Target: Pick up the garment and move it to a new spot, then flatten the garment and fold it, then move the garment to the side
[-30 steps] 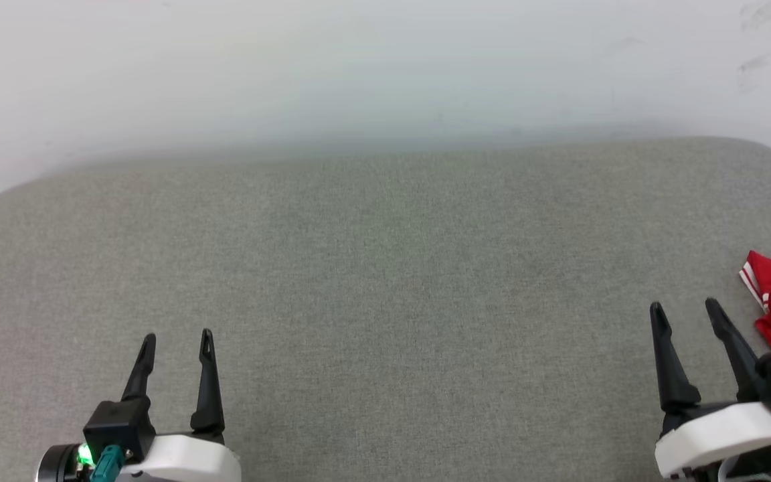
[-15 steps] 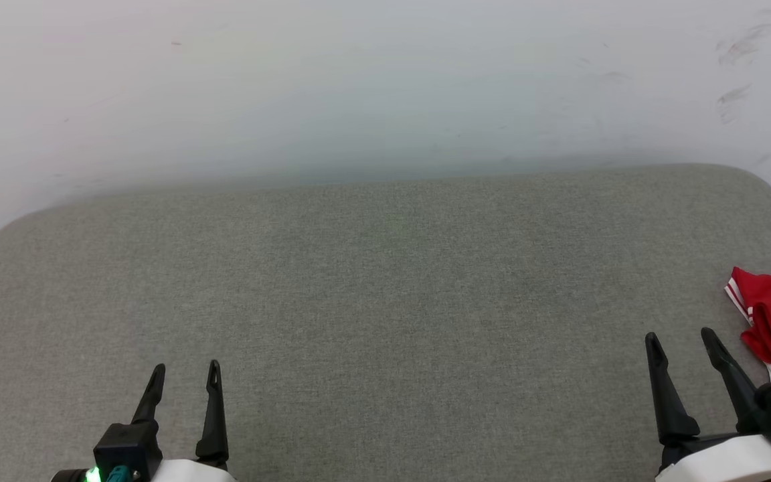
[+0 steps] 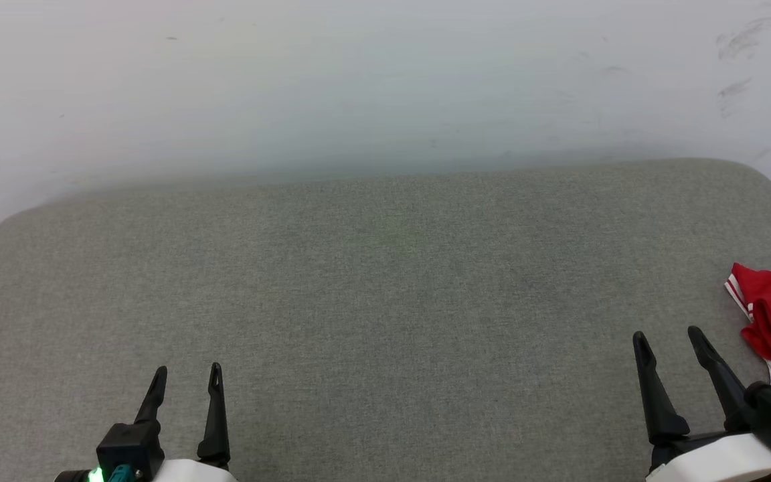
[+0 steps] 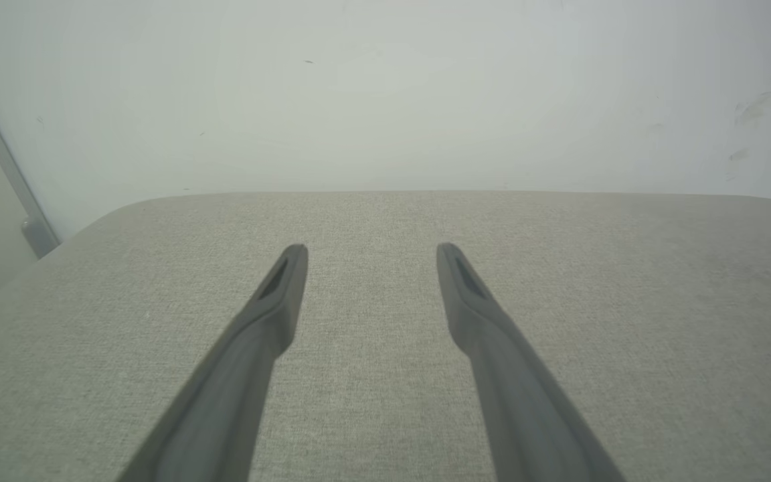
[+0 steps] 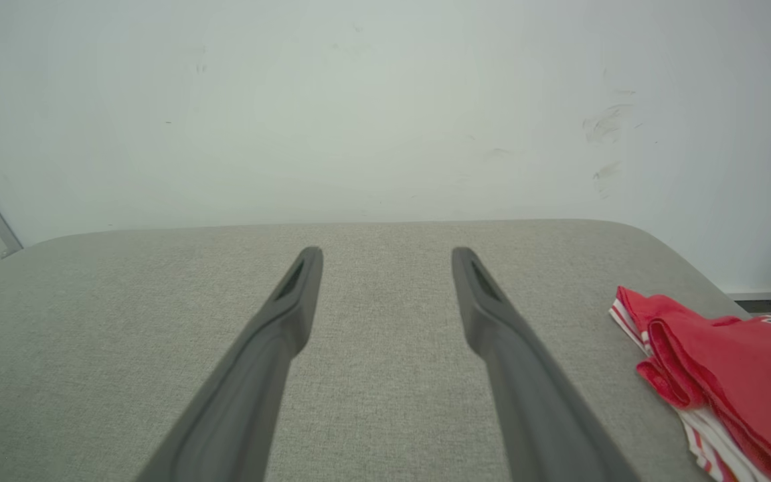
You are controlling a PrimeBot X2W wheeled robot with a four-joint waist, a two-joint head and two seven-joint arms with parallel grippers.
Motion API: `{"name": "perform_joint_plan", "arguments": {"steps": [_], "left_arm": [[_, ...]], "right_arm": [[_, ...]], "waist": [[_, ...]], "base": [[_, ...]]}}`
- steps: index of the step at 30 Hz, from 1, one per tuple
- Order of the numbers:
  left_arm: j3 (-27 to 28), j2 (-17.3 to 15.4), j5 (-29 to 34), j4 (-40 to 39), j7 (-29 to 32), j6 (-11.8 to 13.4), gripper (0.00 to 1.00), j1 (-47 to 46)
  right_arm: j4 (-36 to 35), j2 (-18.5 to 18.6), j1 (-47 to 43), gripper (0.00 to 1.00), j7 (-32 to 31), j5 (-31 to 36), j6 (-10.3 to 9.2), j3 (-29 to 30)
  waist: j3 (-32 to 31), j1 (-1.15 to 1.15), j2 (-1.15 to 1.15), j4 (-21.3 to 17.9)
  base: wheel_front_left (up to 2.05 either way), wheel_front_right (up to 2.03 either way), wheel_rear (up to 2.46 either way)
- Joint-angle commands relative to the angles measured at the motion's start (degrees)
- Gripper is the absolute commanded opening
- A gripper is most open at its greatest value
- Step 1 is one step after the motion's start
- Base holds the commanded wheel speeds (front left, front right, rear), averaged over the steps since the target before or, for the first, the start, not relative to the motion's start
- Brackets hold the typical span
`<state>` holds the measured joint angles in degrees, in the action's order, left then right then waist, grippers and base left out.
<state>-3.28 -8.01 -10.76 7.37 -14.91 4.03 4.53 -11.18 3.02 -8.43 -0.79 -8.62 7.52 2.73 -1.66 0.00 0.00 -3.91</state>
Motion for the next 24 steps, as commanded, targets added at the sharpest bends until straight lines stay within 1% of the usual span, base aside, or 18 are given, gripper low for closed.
{"name": "perform_joint_plan", "arguments": {"steps": [1, 10, 11, 14, 24], "left_arm": [[0.1, 0.2, 0.2, 0.2, -0.4, -0.1, 1.0, -0.4], [-0.3, 0.6, 0.4, 0.9, -0.4, -0.3, 1.0, -1.4], [-0.2, 0.6, 0.4, 0.8, 0.0, -0.4, 0.0, -0.7], [-0.3, 1.2, 0.4, 2.3, 0.2, -0.4, 0.0, 0.2], [1.4, 1.7, -10.7, 3.2, 3.3, -1.9, 0.0, -1.6]], "right_arm": [[0.1, -0.2, 0.3, 1.0, 0.3, -0.3, -0.07, 0.0], [0.6, -0.2, 1.2, 1.0, 0.4, -0.5, -0.06, -0.4], [0.6, 0.0, 0.4, 0.0, 0.2, 0.0, 0.0, -0.3], [2.2, 0.0, -0.3, 0.0, 0.2, 0.0, 0.0, -0.3], [5.1, 0.7, 1.6, 0.0, 0.2, -12.2, 0.0, -0.7]], "waist": [[0.0, 0.0, 0.0, 0.0], [0.3, 0.0, 0.0, 0.3], [0.3, 0.0, 0.0, 0.3], [0.3, 0.0, 0.0, 0.4], [0.5, 0.0, 0.0, 0.6]], "base": [[0.0, 0.0, 0.0], [0.0, 0.0, 0.0], [0.0, 0.0, 0.0], [0.0, 0.0, 0.0], [0.0, 0.0, 0.0]]}}
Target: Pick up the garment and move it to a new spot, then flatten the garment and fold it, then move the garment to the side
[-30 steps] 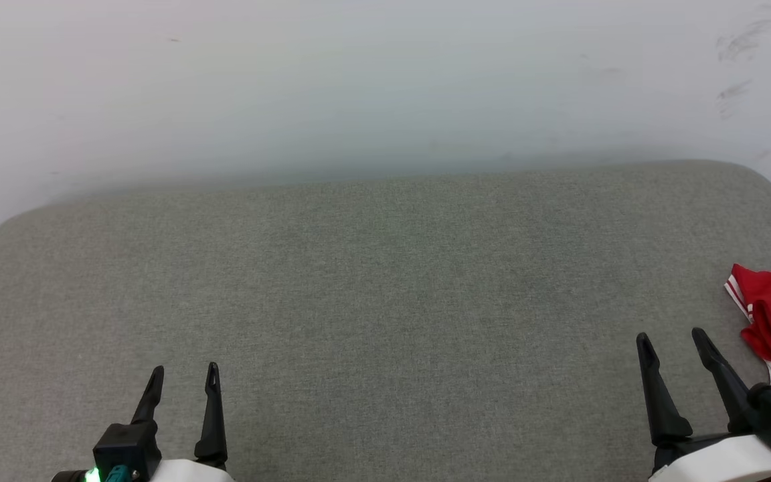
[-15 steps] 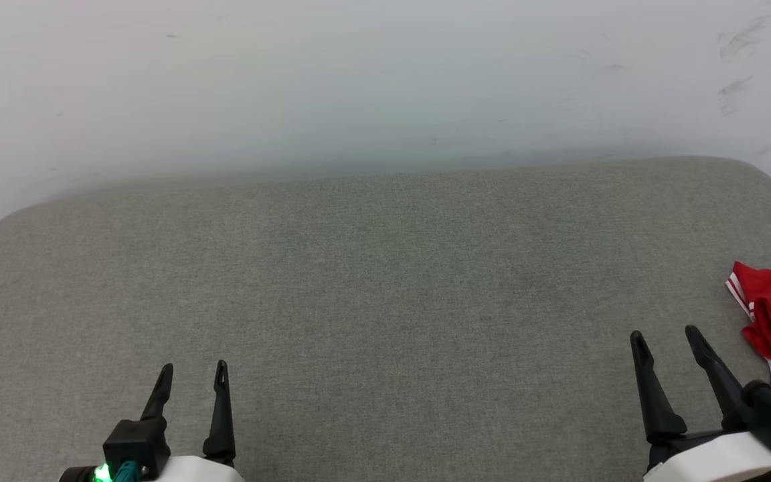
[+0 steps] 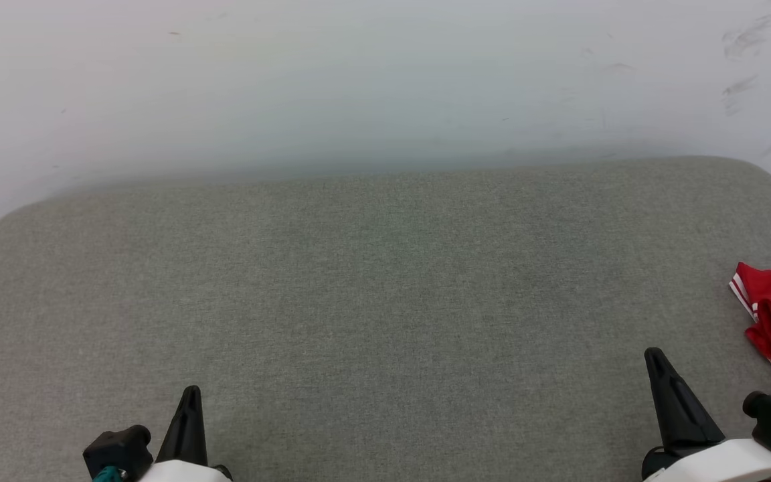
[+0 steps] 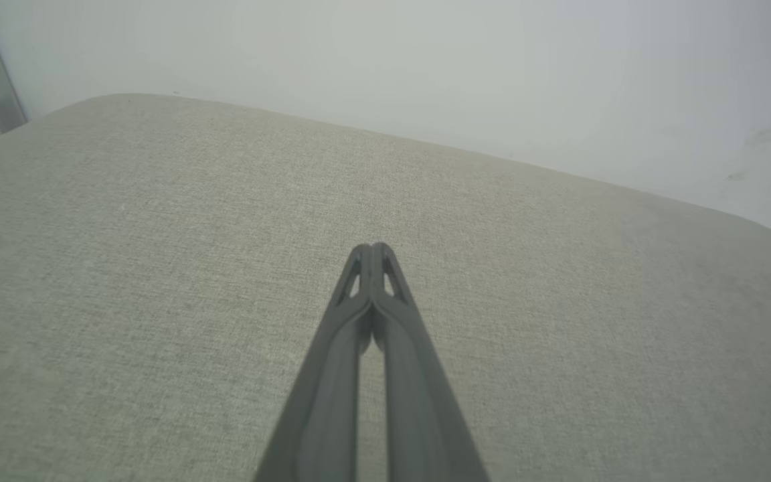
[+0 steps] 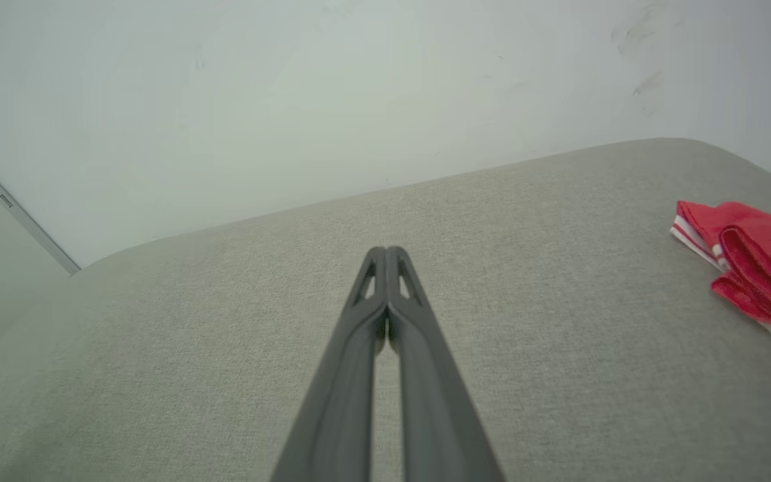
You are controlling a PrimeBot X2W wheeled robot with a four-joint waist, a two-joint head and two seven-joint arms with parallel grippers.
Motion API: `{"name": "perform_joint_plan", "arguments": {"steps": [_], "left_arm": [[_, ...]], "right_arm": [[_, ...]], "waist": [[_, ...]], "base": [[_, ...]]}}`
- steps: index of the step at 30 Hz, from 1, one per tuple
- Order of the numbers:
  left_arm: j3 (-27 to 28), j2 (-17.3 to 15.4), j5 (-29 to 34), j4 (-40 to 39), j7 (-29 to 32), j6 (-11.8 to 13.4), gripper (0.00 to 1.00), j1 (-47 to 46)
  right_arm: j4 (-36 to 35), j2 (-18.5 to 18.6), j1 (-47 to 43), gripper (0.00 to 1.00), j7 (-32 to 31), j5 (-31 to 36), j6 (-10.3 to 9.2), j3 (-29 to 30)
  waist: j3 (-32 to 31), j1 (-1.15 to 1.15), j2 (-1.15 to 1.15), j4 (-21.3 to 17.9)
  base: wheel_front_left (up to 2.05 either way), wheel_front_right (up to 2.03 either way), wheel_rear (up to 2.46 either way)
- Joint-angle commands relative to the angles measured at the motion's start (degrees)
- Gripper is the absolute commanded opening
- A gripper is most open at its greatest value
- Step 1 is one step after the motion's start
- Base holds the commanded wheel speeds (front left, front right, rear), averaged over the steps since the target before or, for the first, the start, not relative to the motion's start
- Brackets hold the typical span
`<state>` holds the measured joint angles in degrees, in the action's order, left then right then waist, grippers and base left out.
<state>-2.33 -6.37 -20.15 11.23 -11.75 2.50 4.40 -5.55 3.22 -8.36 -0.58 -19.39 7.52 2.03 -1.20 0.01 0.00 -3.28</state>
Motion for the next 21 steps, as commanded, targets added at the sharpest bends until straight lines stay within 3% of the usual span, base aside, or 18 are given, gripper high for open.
{"name": "perform_joint_plan", "arguments": {"steps": [1, 21], "left_arm": [[0.6, 0.1, -2.3, -0.7, 0.4, -0.5, 0.0, -1.6], [2.7, 1.0, -20.9, 0.1, 5.0, -3.1, 0.0, -4.1]], "right_arm": [[-0.3, 0.5, 1.8, 0.0, 0.0, -2.6, -0.01, -0.1], [4.9, 1.4, 5.3, 0.0, -0.5, -22.4, -0.01, -0.2]], "waist": [[0.0, 0.0, 0.0, 0.0], [0.3, 0.0, 0.0, 0.6]], "base": [[0.0, 0.0, 0.0], [0.0, 0.0, 0.0]]}}
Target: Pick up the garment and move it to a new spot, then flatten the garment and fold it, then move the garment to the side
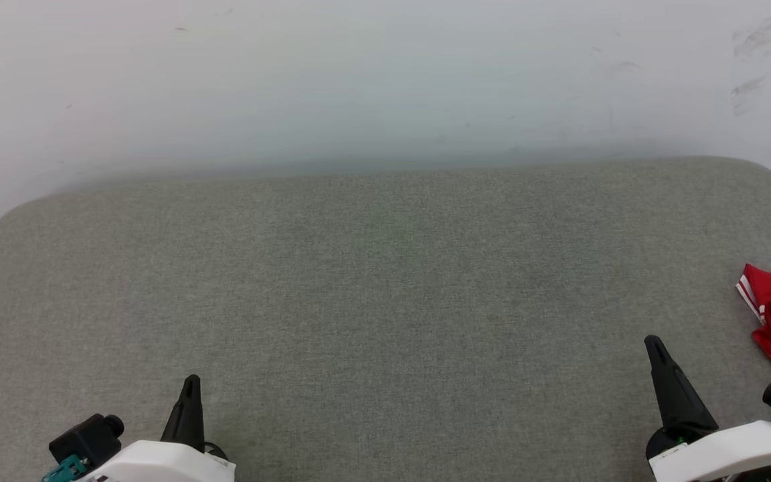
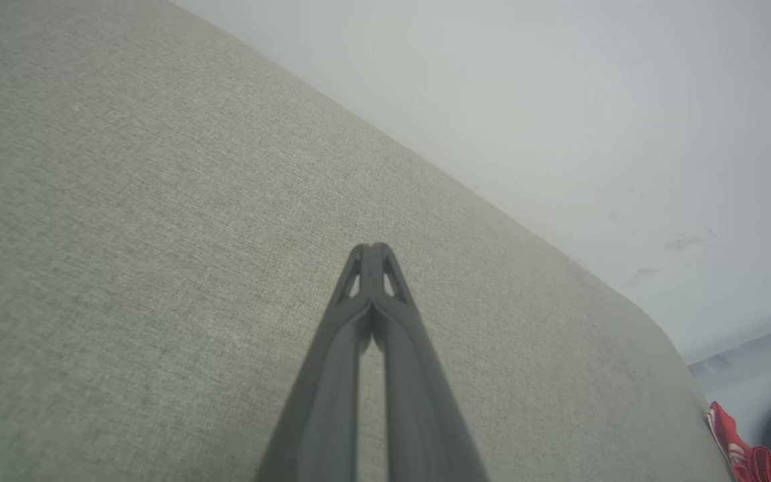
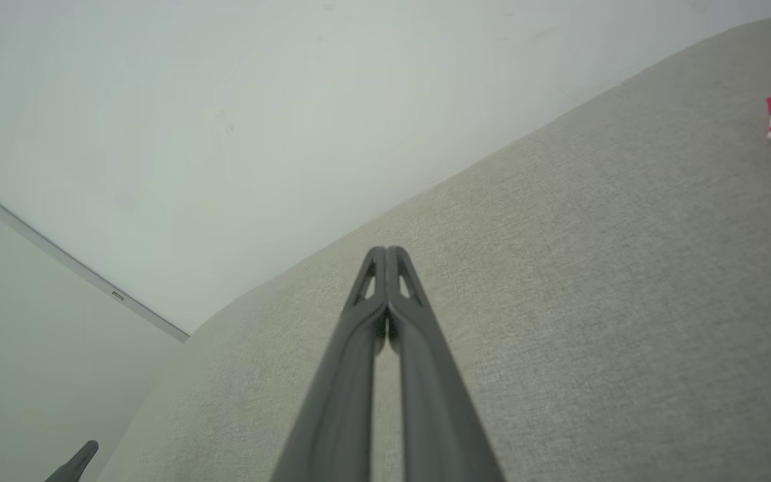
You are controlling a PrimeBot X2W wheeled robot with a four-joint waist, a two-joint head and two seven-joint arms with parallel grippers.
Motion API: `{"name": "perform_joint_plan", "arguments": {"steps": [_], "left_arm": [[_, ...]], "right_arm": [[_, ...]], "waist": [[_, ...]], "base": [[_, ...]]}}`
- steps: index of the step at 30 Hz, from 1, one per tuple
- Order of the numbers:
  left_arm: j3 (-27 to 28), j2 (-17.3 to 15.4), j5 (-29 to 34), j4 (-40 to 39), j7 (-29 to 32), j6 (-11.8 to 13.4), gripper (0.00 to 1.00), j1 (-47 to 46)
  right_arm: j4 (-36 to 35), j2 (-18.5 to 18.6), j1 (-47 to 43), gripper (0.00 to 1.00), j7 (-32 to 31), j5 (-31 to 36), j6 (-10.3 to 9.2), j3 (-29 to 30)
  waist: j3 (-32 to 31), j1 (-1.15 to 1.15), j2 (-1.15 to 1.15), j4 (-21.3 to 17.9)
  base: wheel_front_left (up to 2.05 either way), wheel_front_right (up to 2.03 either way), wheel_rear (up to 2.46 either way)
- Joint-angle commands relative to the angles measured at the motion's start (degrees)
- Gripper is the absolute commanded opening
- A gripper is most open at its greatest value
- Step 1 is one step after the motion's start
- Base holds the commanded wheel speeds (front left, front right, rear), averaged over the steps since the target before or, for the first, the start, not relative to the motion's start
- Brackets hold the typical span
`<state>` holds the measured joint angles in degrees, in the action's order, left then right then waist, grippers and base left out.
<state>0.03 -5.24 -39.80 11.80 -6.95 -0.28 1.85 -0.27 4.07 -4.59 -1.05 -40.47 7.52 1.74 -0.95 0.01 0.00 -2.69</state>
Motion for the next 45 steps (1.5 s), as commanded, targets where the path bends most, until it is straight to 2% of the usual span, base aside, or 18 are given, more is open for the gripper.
{"name": "perform_joint_plan", "arguments": {"steps": [1, 26, 33, 45], "left_arm": [[0.4, -0.1, -2.1, -0.5, 0.4, -0.4, 0.0, -1.6], [2.6, 0.8, -19.4, 0.4, 5.0, -2.8, 0.0, -4.1], [3.4, 1.1, -26.2, 0.8, 6.8, -3.8, 0.0, -5.0], [4.2, 1.4, -32.8, 1.2, 8.5, -4.7, 0.0, -5.9]], "right_arm": [[-0.1, 0.5, 1.7, 0.0, 0.0, -2.2, -0.01, 0.1], [4.8, 0.9, 5.0, 0.0, -0.9, -20.4, -0.02, 0.5], [6.7, 0.9, 6.3, 0.0, -1.4, -27.2, -0.03, 0.8], [8.6, 0.8, 7.4, 0.0, -1.9, -33.9, -0.03, 1.2]], "waist": [[0.0, -0.01, 0.0, 0.0], [0.3, -0.01, 0.0, 0.7], [0.4, -0.01, 0.0, 1.0], [0.6, -0.01, 0.0, 1.4]], "base": [[0.0, 0.0, 0.0], [0.0, 0.0, 0.0], [0.0, 0.0, 0.0], [0.0, 0.0, 0.0]]}}
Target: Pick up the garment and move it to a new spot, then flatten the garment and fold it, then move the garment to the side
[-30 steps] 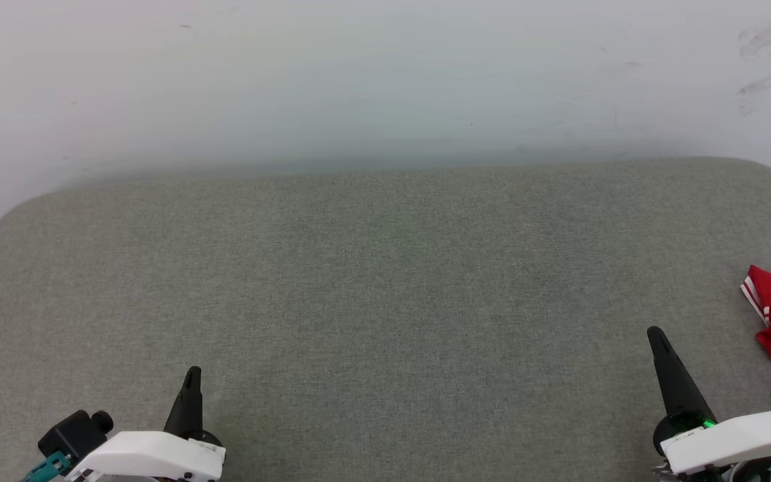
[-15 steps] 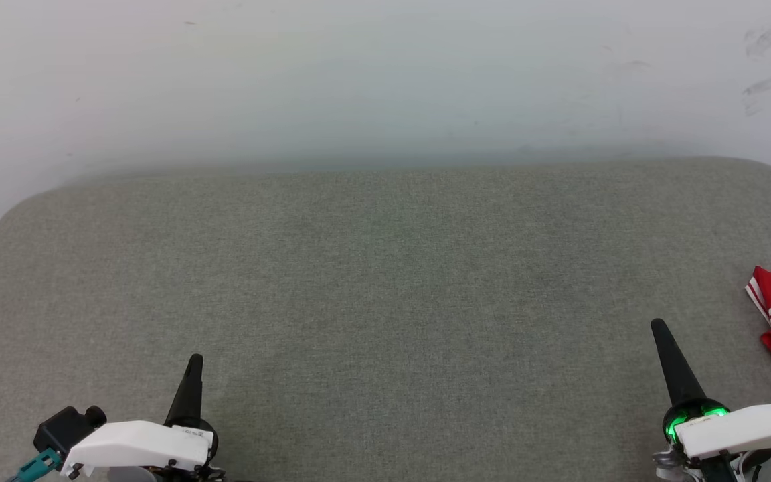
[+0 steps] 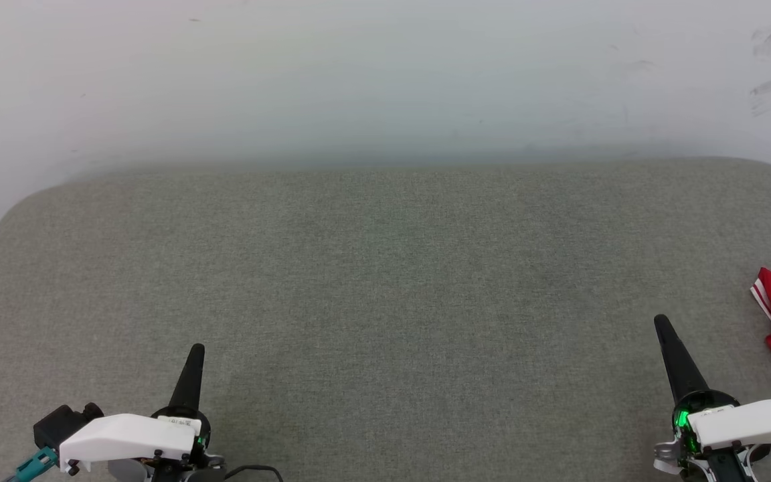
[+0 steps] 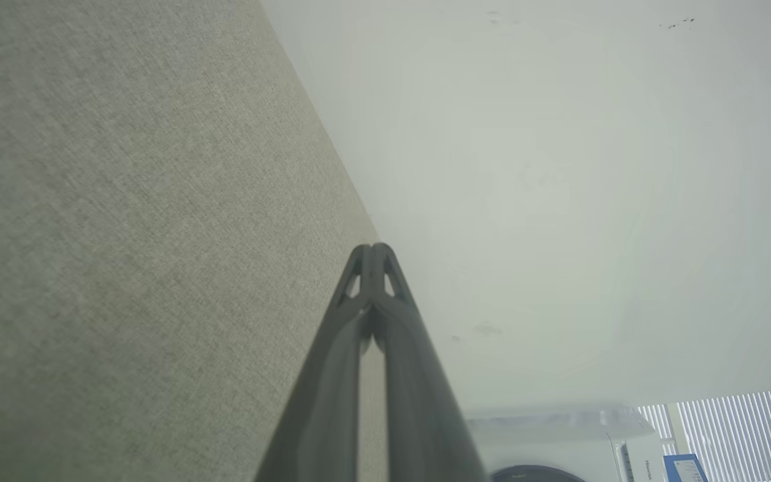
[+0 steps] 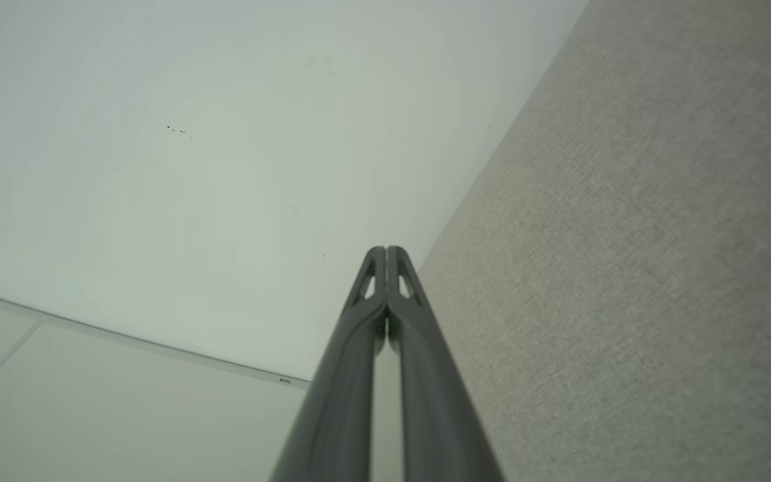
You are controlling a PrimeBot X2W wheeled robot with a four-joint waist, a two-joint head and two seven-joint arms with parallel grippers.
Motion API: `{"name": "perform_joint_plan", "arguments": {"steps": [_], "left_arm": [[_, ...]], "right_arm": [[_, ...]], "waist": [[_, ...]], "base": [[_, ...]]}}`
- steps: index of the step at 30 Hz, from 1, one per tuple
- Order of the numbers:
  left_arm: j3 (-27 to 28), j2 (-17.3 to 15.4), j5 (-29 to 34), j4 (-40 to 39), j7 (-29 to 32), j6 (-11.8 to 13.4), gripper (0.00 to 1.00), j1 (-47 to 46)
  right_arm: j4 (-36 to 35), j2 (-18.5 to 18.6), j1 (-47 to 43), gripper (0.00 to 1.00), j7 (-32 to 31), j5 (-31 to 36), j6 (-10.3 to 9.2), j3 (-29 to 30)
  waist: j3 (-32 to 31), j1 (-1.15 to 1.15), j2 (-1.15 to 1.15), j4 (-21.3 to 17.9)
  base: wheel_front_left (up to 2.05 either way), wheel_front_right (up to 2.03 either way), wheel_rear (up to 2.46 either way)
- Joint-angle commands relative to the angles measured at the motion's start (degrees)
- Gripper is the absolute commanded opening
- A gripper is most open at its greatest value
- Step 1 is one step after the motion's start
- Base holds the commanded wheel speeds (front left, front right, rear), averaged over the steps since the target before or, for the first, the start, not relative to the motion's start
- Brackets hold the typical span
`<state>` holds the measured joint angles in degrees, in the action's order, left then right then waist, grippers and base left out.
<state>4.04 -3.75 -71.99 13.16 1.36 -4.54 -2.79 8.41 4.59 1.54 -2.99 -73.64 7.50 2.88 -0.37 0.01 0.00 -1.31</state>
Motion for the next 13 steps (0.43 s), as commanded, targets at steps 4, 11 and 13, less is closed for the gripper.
{"name": "perform_joint_plan", "arguments": {"steps": [4, 11, 13], "left_arm": [[0.5, 0.0, -2.6, -0.1, 0.7, -0.8, 0.0, -1.6], [0.9, 0.2, -6.1, 0.2, 1.6, -1.1, 0.0, -1.9], [1.0, 0.2, -7.1, 0.2, 1.8, -1.2, 0.0, -2.1]], "right_arm": [[0.5, 0.3, 1.6, 0.0, -0.2, -2.8, 0.0, 0.2], [1.5, 0.2, 2.3, 0.0, -0.5, -6.2, -0.01, 0.5], [1.8, 0.2, 2.4, 0.0, -0.6, -7.2, -0.01, 0.6]], "waist": [[0.0, 0.0, 0.0, 0.1], [0.1, 0.0, 0.0, 0.3], [0.2, 0.0, 0.0, 0.4]], "base": [[0.0, 0.0, 0.0], [0.0, 0.0, 0.0], [0.0, 0.0, 0.0]]}}
